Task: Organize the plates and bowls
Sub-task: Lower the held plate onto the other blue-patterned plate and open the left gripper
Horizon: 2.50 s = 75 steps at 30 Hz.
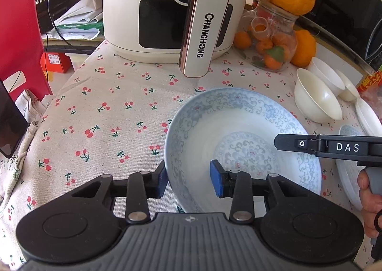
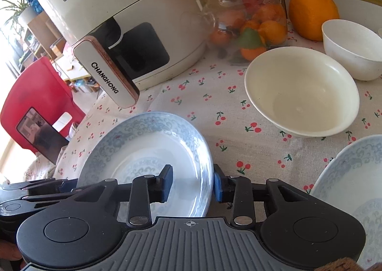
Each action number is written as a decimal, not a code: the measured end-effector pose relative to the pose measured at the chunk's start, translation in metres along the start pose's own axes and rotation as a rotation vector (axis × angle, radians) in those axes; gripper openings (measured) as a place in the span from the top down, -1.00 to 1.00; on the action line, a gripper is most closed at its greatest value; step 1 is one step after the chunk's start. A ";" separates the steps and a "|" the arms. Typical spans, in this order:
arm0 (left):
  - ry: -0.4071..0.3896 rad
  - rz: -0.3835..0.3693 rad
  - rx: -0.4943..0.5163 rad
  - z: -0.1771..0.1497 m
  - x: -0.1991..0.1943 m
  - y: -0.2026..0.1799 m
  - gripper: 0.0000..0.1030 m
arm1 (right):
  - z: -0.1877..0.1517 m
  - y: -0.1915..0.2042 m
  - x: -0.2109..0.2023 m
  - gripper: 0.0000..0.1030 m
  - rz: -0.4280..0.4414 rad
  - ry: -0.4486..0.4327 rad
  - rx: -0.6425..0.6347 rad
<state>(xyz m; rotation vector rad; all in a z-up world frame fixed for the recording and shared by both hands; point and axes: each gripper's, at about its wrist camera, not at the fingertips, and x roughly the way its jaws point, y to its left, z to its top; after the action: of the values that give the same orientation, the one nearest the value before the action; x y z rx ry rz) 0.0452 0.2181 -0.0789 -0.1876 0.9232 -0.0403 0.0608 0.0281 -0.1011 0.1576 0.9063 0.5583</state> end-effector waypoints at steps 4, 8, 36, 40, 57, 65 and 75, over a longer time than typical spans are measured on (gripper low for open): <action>-0.009 -0.003 -0.006 0.002 -0.001 -0.005 0.39 | 0.000 0.001 -0.005 0.34 -0.024 -0.021 0.003; -0.028 -0.012 -0.011 0.006 -0.006 -0.010 0.39 | 0.004 0.000 -0.014 0.34 -0.036 -0.054 0.003; -0.039 -0.155 0.005 0.021 -0.017 -0.098 0.43 | 0.005 -0.059 -0.112 0.34 -0.162 -0.081 0.130; -0.036 -0.179 0.034 0.018 -0.017 -0.118 0.43 | -0.002 -0.077 -0.127 0.34 -0.180 -0.086 0.164; 0.017 -0.197 0.146 0.001 0.005 -0.175 0.43 | -0.034 -0.127 -0.157 0.34 -0.261 -0.065 0.228; 0.025 -0.188 0.188 -0.004 0.010 -0.188 0.43 | -0.042 -0.138 -0.155 0.34 -0.298 -0.032 0.234; 0.021 -0.144 0.221 -0.012 0.019 -0.196 0.43 | -0.046 -0.142 -0.147 0.33 -0.328 0.003 0.209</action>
<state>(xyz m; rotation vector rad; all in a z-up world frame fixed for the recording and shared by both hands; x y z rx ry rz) 0.0560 0.0215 -0.0666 -0.0482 0.9178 -0.2762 0.0091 -0.1729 -0.0774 0.1926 0.9690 0.1593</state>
